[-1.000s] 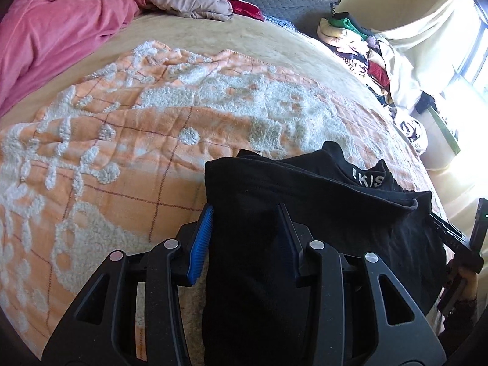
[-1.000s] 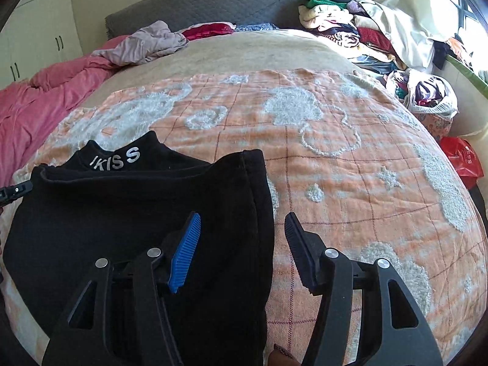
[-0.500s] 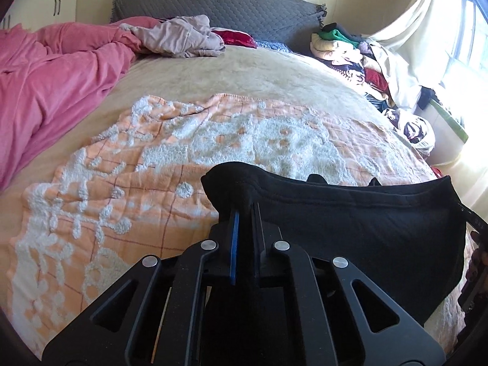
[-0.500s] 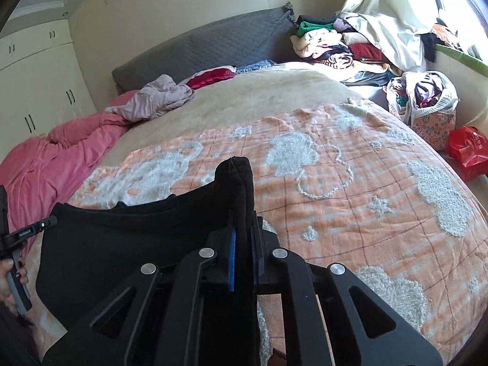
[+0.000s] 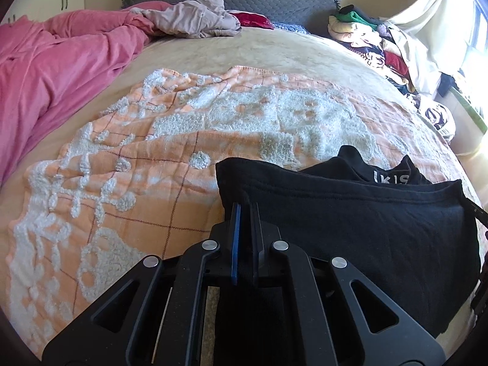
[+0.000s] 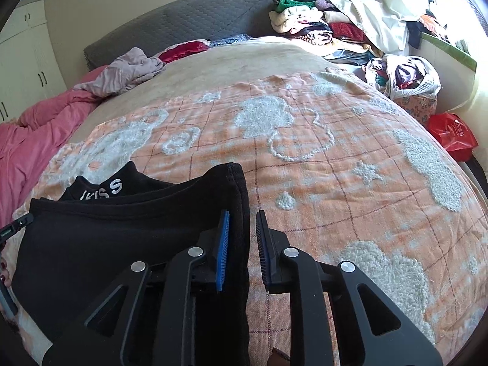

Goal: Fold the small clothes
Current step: 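Close both grippers on the folded edge and lift it, then lower the shirt flat and open both grippers, backing away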

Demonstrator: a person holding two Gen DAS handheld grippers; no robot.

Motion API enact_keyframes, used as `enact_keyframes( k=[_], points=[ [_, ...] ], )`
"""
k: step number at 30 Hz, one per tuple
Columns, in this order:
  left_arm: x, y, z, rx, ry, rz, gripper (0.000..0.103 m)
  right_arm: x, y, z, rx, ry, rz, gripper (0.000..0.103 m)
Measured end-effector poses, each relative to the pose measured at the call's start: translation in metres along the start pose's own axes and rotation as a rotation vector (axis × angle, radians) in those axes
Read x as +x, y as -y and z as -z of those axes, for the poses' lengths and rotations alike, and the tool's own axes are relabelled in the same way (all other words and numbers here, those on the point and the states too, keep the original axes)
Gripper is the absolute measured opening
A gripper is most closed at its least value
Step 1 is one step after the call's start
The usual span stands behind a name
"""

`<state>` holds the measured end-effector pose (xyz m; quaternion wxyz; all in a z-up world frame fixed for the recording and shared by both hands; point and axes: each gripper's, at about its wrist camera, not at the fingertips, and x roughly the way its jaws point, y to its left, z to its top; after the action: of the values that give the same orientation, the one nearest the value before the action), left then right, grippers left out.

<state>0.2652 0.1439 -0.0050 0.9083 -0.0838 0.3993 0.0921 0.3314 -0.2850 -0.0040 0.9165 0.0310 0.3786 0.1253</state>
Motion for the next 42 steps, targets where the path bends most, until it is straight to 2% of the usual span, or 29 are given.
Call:
enact_keyframes(
  k=[4, 6, 8, 12, 15, 17, 21, 23, 26, 29, 34, 42],
  points=[
    [-0.006, 0.006, 0.002, 0.027, -0.003, -0.006, 0.001, -0.009, -0.004, -0.001, -0.032, 0.011, 0.031, 0.029],
    [-0.008, 0.009, 0.003, 0.041, -0.01, -0.012, 0.001, -0.017, -0.007, -0.001, -0.048, 0.03, 0.033, 0.03],
    [-0.011, 0.012, 0.004, 0.052, -0.012, -0.013, 0.002, -0.026, -0.009, -0.002, -0.06, 0.051, 0.037, 0.04],
    [-0.021, 0.016, 0.007, 0.056, -0.007, 0.002, 0.008, -0.042, -0.018, 0.0, -0.092, 0.082, 0.022, 0.04],
    [-0.032, 0.021, 0.01, 0.059, 0.001, 0.014, 0.011, -0.053, -0.029, 0.006, -0.115, 0.087, -0.012, 0.046],
    [-0.039, 0.027, 0.014, 0.071, 0.002, 0.033, 0.018, -0.058, -0.036, 0.014, -0.124, 0.069, -0.043, 0.048],
    [-0.043, 0.038, 0.027, 0.105, -0.028, 0.062, 0.022, -0.06, -0.047, 0.032, -0.139, 0.003, -0.081, 0.05],
    [-0.042, 0.041, 0.035, 0.118, -0.05, 0.075, 0.028, -0.06, -0.053, 0.042, -0.159, -0.04, -0.092, 0.055],
    [-0.037, 0.041, 0.048, 0.129, -0.091, 0.075, 0.03, -0.055, -0.063, 0.056, -0.201, -0.086, -0.09, 0.056],
    [-0.037, 0.04, 0.062, 0.15, -0.108, 0.071, 0.03, -0.049, -0.06, 0.071, -0.186, -0.143, -0.041, 0.056],
    [-0.048, 0.042, 0.078, 0.185, -0.093, 0.061, 0.03, -0.056, -0.054, 0.081, -0.153, -0.134, -0.025, 0.056],
    [-0.057, 0.027, 0.085, 0.152, -0.087, 0.115, 0.036, -0.067, -0.053, 0.1, -0.089, -0.119, -0.021, 0.057]
  ],
)
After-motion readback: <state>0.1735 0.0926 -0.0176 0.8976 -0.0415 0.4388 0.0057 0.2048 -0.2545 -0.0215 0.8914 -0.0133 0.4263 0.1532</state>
